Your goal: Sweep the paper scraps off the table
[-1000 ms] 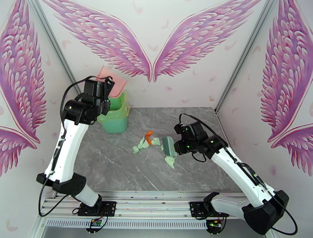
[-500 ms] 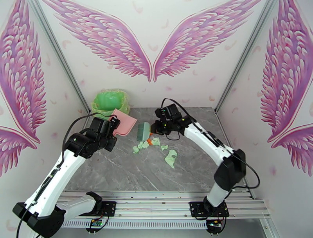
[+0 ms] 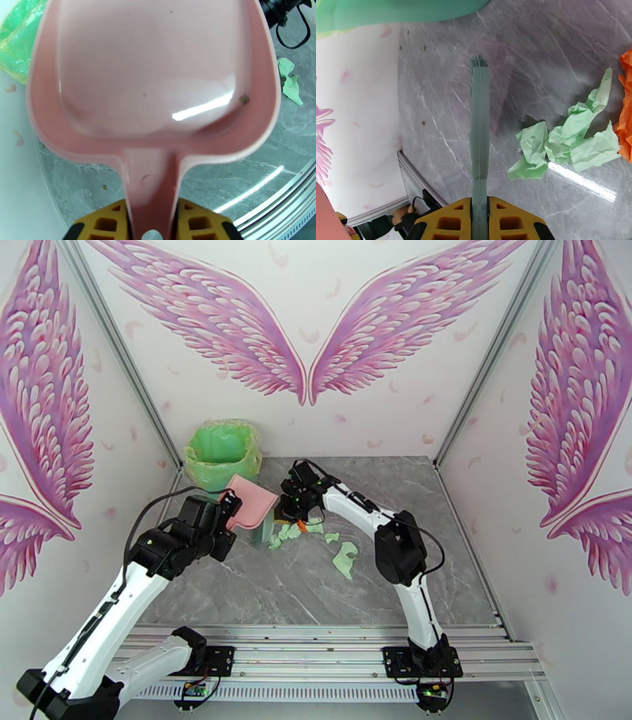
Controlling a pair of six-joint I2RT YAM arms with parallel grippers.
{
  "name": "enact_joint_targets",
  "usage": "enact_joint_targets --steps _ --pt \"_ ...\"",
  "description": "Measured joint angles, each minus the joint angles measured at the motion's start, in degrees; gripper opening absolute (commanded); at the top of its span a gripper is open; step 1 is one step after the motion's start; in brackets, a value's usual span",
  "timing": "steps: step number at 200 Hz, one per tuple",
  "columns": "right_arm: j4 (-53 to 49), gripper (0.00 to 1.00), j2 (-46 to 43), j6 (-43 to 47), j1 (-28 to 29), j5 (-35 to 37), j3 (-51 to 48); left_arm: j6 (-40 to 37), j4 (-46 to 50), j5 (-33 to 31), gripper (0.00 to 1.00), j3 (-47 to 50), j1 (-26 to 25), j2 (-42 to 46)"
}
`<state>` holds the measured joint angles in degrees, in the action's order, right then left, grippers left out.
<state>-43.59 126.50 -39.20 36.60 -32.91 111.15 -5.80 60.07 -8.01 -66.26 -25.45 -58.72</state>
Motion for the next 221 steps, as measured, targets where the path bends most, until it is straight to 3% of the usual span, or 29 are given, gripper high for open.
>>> enact_joint_targets --steps 44,70,154,193,221 --pt "-3.2 0.00 0.1 1.8 -1.1 2.0 -0.5 -0.2 -2.2 1.4 0.00 0.6 0.0 -1.4" --pt "-2.6 0.00 -2.6 2.9 -3.1 2.8 -7.0 -0.2 -3.5 1.9 0.00 1.4 0.0 -1.6" --pt "-2.7 0.00 -28.3 6.1 -9.9 9.2 -33.9 -0.2 -4.7 3.3 0.00 1.7 0.0 -3.2" --pt "-4.7 0.00 -35.3 6.3 -10.0 10.9 -34.8 -0.2 -5.3 4.0 0.00 2.0 0.0 -3.9" --pt "-4.9 0.00 -34.6 5.5 -10.0 10.8 -28.7 -0.2 -6.7 4.3 0.00 2.7 0.0 -4.1"
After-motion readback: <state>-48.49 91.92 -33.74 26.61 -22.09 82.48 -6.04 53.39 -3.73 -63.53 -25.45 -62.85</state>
